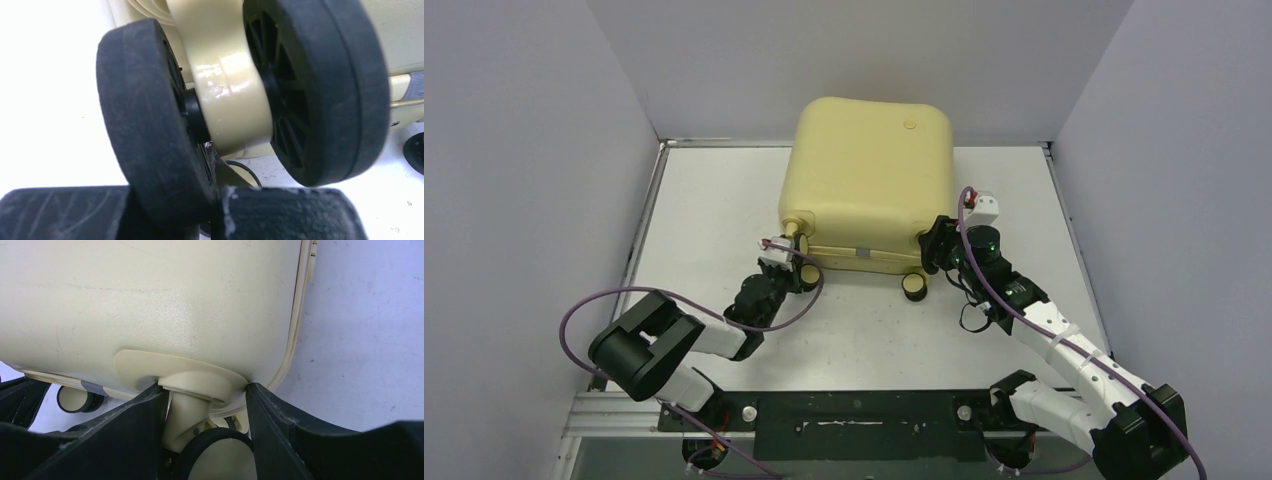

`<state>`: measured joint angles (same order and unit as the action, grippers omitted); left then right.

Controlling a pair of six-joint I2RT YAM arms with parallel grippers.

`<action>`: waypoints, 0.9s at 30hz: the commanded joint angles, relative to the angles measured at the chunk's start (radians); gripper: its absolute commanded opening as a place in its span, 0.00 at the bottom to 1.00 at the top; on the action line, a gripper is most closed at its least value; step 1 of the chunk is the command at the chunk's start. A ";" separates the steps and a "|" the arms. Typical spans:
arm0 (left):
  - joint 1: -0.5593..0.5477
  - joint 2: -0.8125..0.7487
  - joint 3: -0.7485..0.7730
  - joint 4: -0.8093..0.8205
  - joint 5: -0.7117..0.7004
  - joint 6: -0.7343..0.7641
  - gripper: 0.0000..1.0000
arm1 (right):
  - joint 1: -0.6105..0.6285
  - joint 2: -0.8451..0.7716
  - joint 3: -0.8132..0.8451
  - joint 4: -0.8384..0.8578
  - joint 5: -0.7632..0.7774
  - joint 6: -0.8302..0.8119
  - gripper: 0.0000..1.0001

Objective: Pack the luggage
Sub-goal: Zip the luggage at the center of the board.

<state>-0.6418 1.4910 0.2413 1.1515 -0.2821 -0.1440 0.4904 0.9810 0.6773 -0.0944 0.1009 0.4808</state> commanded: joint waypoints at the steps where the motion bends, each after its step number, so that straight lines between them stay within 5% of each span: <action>1: -0.131 -0.041 0.050 0.019 0.085 0.130 0.00 | 0.011 0.026 0.021 0.131 -0.029 0.060 0.00; 12: -0.259 -0.056 0.041 0.057 -0.007 0.139 0.00 | 0.011 0.029 0.020 0.129 -0.031 0.086 0.00; 21: -0.217 0.166 -0.100 0.594 0.000 0.118 0.00 | 0.009 0.026 -0.008 0.150 -0.080 0.150 0.00; 27: -0.230 0.196 -0.097 0.612 0.022 0.100 0.00 | 0.000 0.022 -0.019 0.150 -0.089 0.170 0.00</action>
<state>-0.8322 1.6718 0.1505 1.5024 -0.4225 -0.0662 0.4793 0.9882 0.6636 -0.0845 0.0605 0.5049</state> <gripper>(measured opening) 0.051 0.550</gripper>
